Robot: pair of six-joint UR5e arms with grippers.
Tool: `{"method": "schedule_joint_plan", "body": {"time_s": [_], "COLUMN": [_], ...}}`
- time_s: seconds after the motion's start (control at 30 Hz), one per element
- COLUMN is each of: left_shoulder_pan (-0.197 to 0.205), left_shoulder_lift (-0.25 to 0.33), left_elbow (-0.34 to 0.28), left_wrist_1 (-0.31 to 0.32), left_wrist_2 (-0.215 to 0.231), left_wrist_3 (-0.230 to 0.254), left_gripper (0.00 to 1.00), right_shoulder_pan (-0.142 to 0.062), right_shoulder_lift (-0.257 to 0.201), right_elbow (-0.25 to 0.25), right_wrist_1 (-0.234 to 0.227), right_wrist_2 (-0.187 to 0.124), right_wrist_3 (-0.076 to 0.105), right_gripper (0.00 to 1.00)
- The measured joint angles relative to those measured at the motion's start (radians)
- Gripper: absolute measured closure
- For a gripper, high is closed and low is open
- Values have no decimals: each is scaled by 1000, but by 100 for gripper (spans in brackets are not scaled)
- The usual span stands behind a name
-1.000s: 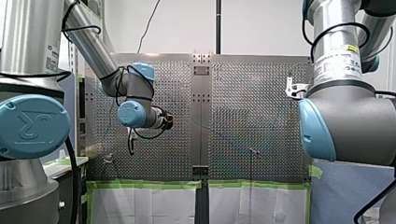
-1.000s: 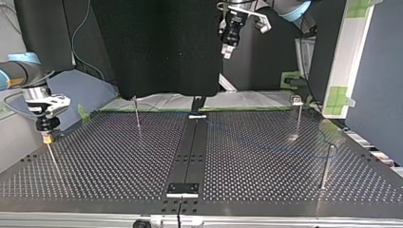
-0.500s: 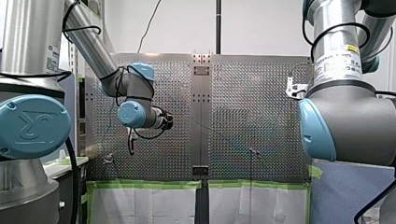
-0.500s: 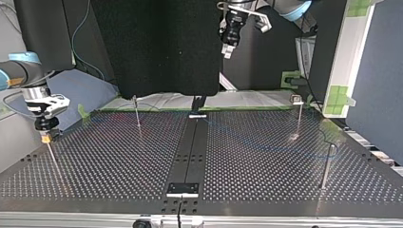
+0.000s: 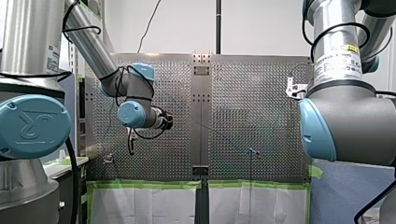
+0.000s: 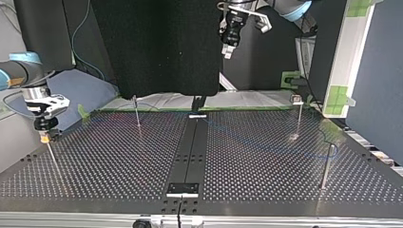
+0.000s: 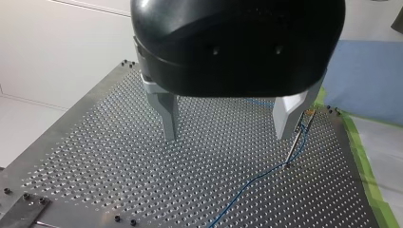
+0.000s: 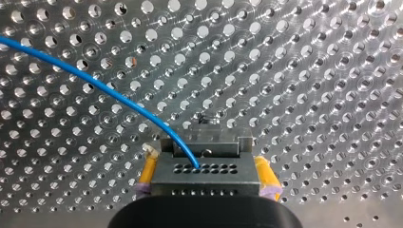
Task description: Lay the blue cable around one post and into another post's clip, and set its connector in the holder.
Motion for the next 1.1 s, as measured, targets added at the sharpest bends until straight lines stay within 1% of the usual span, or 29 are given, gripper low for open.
{"method": "schedule_joint_plan", "body": {"time_s": [0.03,0.07,0.1,0.13,0.17,0.2,0.23,0.27,0.3,0.33,0.4,1.1], "left_shoulder_pan": [0,0,0,0,0,0,0,0,0,0,0,1], "left_shoulder_lift": [0,0,0,0,0,0,0,0,0,0,0,0], "left_elbow": [0,0,0,0,0,0,-1,-1,-1,-2,-2,-5], "left_wrist_1": [0,0,0,0,0,0,0,0,0,0,0,5], "left_wrist_2": [0,0,0,0,0,0,0,0,0,0,0,-3], "left_wrist_3": [0,0,0,0,0,0,0,0,0,0,0,0], "left_gripper": [0,0,0,0,0,0,0,0,0,0,0,0], "right_shoulder_pan": [0,0,0,1,0,-1,-1,-1,-1,-1,-1,-1], "right_shoulder_lift": [0,0,0,0,-4,-9,-10,-10,-10,-10,-12,-13], "right_elbow": [0,0,0,0,1,3,3,2,2,2,-1,-1], "right_wrist_1": [0,0,0,0,1,2,-2,-4,-3,-2,-3,-5], "right_wrist_2": [0,0,0,0,-1,-4,-5,-5,-6,-5,-5,-5], "right_wrist_3": [0,0,0,0,0,0,0,0,0,0,0,0], "right_gripper": [58,53,44,44,32,24,24,12,8,8,0,0]}}
